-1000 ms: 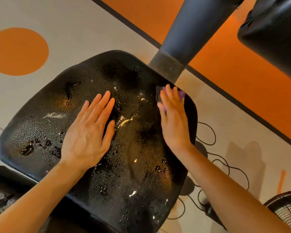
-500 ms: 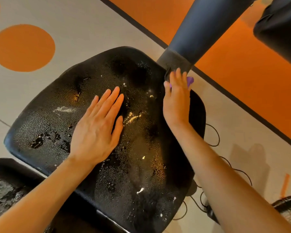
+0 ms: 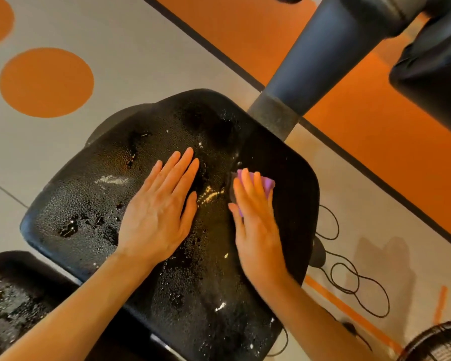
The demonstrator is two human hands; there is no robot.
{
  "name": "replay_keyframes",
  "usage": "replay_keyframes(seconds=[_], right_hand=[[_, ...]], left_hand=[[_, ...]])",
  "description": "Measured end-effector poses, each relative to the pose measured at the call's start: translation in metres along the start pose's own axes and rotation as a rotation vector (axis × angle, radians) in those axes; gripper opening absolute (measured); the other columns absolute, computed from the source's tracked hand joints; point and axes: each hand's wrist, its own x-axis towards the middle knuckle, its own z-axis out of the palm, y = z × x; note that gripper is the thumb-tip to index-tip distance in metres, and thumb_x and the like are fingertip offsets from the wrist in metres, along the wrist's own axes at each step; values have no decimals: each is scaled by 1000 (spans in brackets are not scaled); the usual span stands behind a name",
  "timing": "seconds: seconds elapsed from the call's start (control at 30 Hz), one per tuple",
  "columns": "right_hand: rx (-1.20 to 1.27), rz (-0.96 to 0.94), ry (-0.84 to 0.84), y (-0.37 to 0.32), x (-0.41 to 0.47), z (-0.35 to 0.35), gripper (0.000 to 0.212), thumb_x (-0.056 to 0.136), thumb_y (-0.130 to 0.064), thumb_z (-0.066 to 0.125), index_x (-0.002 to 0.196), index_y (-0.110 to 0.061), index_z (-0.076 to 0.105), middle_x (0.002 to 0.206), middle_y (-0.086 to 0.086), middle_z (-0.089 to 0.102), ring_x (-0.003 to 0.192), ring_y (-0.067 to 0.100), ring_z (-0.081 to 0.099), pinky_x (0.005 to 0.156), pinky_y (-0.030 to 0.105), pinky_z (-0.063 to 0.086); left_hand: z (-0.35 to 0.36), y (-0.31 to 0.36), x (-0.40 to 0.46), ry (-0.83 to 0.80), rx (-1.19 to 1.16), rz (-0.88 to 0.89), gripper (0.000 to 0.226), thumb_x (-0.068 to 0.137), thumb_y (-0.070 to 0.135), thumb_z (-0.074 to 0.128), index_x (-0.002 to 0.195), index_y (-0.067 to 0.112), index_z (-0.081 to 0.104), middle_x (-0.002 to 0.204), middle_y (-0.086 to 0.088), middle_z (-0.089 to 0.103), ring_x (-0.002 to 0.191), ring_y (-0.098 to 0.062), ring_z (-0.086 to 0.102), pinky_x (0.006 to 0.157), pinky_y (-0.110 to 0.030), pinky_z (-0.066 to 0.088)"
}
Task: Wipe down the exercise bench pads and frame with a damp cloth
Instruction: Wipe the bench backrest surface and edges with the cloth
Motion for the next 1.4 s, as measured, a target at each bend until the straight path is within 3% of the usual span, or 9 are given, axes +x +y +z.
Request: replay_keyframes(seconds=[0.23,0.37,0.47,0.6,0.77,0.93,1.13,1.3,1.4], right_hand=[[6,267,86,23,109,10,43,104,-18,35,145,-5,34,156,14,26,148,25,14,122,40,8],[42,-10,-21,3,16,-2,50,98,-17,46,146,-11,33,156,8,29,147,21,16,120,42,19],[51,29,35,30,88,-1,43,100,-16,45,142,-6,42,153,12,34,146,27,23,119,47,23],[189,305,181,19,109,23,49,100,-11,40,142,11,29,153,26,22,145,41,15,118,18,-1],[124,-6,-13,13,48,-1,47,100,-16,44,146,-14,34,157,2,24,148,14,10,121,35,12],[39,208,113,13,116,12,42,102,-17,40,142,-4,41,153,16,33,146,30,21,120,50,13],[148,-66,-83,7,52,-4,46,100,-17,44,145,-11,36,156,4,27,148,16,13,122,37,13],[-1,234,85,5,131,13,42,103,-18,37,143,-6,39,154,15,31,147,29,18,120,49,13],[88,91,32,-17,64,17,44,102,-20,42,145,-10,38,156,8,29,148,22,16,121,40,14]], left_hand=[[3,-1,2,-6,26,4,56,105,35,29,156,12,28,165,-4,21,154,-19,15,126,-38,12],[1,-1,0,-5,20,-10,55,105,35,30,156,13,29,165,-3,21,154,-18,16,126,-36,12],[3,-1,1,8,19,-2,55,105,35,30,155,13,30,165,-3,23,153,-19,17,126,-38,13],[4,0,1,14,31,1,55,105,35,30,155,12,30,164,-4,23,153,-19,18,126,-38,14],[3,0,1,4,32,-5,56,105,36,29,156,13,29,165,-4,22,153,-19,16,126,-39,14],[4,-2,1,-18,20,-2,57,104,38,25,157,15,26,165,-3,19,154,-18,14,126,-41,13],[-25,-9,-33,61,-43,-84,55,105,35,32,157,16,27,166,-4,17,155,-20,12,127,-37,0],[-31,-35,-85,54,1,-252,60,103,38,35,158,16,24,168,-5,10,155,-22,6,127,-40,1],[-28,-37,-88,56,18,-301,63,102,40,37,158,16,22,168,-5,9,156,-22,3,126,-35,-6]])
